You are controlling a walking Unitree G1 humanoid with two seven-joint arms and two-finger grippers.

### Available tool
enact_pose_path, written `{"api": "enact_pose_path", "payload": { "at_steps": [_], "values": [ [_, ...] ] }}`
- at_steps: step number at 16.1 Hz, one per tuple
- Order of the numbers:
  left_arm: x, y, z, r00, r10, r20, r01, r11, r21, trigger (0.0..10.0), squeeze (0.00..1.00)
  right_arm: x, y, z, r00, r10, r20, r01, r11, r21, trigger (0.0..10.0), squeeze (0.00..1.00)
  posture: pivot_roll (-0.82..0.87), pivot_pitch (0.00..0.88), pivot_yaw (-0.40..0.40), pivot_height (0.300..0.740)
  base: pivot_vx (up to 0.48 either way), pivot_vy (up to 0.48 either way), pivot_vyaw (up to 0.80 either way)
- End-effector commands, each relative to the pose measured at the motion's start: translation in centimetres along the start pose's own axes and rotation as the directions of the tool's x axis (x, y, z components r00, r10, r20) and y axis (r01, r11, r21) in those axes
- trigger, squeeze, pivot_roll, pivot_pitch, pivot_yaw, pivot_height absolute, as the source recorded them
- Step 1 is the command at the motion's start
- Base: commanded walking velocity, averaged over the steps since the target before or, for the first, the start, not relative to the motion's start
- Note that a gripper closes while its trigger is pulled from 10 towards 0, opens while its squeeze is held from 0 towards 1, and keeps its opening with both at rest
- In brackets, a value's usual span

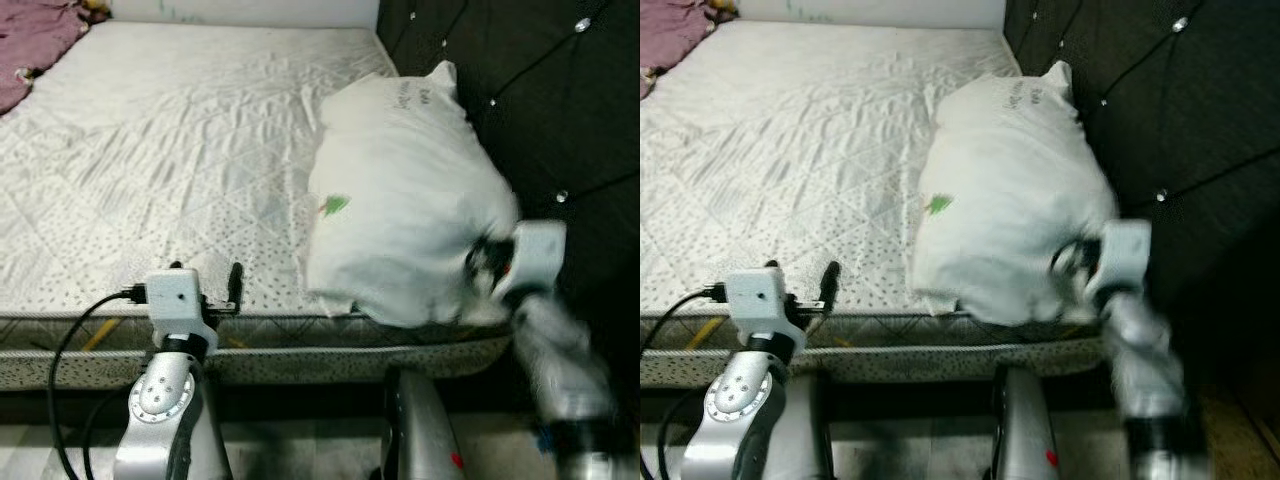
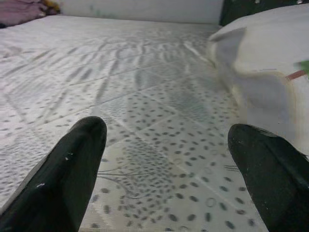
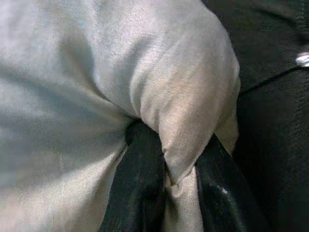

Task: Clean up the room

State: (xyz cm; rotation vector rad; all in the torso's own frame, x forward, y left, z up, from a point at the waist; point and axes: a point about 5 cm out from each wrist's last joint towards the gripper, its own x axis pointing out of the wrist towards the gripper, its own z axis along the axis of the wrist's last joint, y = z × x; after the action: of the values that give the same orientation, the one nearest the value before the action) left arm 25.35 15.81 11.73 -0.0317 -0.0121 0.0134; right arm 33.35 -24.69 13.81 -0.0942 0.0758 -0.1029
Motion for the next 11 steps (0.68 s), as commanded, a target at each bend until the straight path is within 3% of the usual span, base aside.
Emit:
{"api": "enact_pose_path", "payload": {
  "at_steps": [1, 2, 3, 5, 7, 9, 10, 11],
  "values": [
    [0.1, 0.1, 0.1, 1.0, 0.004, -0.001, -0.004, 1.0, 0.009, 10.0, 0.0, 1.2, -3.4, 2.8, 0.991, -0.113, 0.075, 0.113, 0.994, 0.007, 0.0, 0.0, -0.01, 0.022, -0.049, 0.478, 0.0, 0.0, 0.0],
    [0.1, 0.1, 0.2, 1.0, 0.006, 0.0, -0.006, 1.0, 0.009, 10.0, 0.0, 1.5, -4.3, 3.5, 0.987, -0.142, 0.082, 0.142, 0.99, 0.007, 0.0, 0.0, -0.01, 0.022, -0.049, 0.478, 0.0, 0.0, 0.0],
    [0.1, 0.2, 0.2, 1.0, 0.01, 0.002, -0.01, 1.0, 0.009, 10.0, 0.0, 2.1, -6.3, 4.7, 0.975, -0.205, 0.086, 0.206, 0.979, 0.001, 0.0, 0.0, -0.01, 0.022, -0.049, 0.478, 0.0, 0.0, 0.0],
    [-0.1, 0.3, 0.2, 1.0, 0.017, -0.002, -0.017, 1.0, 0.011, 10.0, 0.0, 2.2, -7.2, 5.1, 0.971, -0.224, 0.086, 0.226, 0.974, -0.005, 0.0, 0.0, 0.0, 0.026, -0.055, 0.478, 0.0, 0.0, 0.0],
    [-0.2, 0.3, 0.1, 1.0, 0.017, -0.006, -0.017, 1.0, 0.011, 10.0, 0.0, 2.2, -6.5, 4.0, 0.977, -0.206, 0.063, 0.206, 0.978, -0.002, 0.0, 0.0, 0.0, 0.027, -0.053, 0.478, 0.0, 0.0, 0.0],
    [-0.2, 0.1, 0.0, 1.0, 0.006, -0.013, -0.006, 1.0, 0.012, 10.0, 0.0, 1.9, -4.4, 1.6, 0.99, -0.14, 0.024, 0.14, 0.99, -0.013, 0.0, 0.0, 0.0, 0.029, -0.043, 0.478, 0.0, 0.0, 0.0],
    [-0.1, 0.1, 0.0, 1.0, 0.002, -0.015, -0.002, 1.0, 0.014, 10.0, 0.0, 1.7, -3.3, 0.6, 0.995, -0.097, 0.014, 0.098, 0.995, -0.021, 1.4, 0.0, 0.0, 0.029, -0.041, 0.478, 0.0, 0.0, 0.0],
    [0.0, 0.1, 0.0, 1.0, 0.001, -0.015, -0.001, 1.0, 0.015, 10.0, 0.0, 1.6, -2.9, 0.3, 0.996, -0.089, 0.01, 0.089, 0.996, -0.028, 7.5, 0.0, 0.0, 0.028, -0.039, 0.478, 0.0, 0.0, 0.0]
  ]
}}
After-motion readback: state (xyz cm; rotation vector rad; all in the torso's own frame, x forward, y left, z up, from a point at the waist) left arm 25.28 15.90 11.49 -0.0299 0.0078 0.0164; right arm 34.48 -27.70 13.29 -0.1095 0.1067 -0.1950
